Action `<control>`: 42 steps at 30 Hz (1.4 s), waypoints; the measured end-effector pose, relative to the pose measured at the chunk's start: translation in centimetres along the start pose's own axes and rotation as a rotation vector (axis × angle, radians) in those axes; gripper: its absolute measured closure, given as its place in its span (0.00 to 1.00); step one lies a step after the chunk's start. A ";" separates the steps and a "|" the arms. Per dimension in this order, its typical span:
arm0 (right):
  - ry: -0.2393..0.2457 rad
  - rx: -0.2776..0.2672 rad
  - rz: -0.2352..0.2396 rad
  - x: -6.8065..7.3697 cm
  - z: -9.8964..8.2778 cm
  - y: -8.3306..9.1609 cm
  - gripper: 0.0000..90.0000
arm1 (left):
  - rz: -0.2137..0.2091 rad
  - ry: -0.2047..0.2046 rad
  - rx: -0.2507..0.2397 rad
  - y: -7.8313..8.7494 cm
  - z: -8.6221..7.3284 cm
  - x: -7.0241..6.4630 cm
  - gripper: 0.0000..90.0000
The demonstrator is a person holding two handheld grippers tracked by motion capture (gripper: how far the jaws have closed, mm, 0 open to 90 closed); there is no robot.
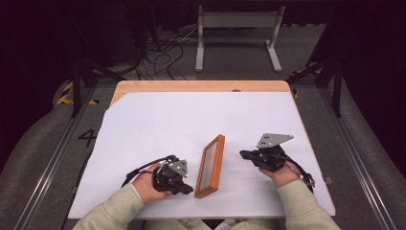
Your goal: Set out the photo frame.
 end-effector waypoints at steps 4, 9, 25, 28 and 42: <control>0.002 -0.001 0.006 0.1 -0.3 0.3 1.00 | -0.026 -0.008 0.020 -0.3 0.2 -0.2 1.00; 0.013 0.003 0.010 0.5 -0.5 0.6 1.00 | -0.034 -0.007 0.035 -0.5 0.3 -0.2 1.00; 0.026 0.014 0.030 1.7 -1.2 1.6 1.00 | -0.052 -0.030 0.044 -1.8 1.6 -0.8 1.00; 0.028 0.018 0.035 1.9 -1.3 1.6 1.00 | -0.065 -0.031 0.040 -2.1 2.0 -0.8 1.00; 0.038 0.026 0.055 2.8 -1.7 2.0 1.00 | -0.084 -0.050 0.023 -3.5 4.1 -0.9 1.00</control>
Point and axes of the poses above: each handheld gripper's, and its own axes: y roughly backward along the jaws, z roughly out of its top, x roughly to its left, the point moved 1 cm from there along -y, roughly forward along the jaws, and after that the axes turned 4 degrees about y, right-handed, at the moved point
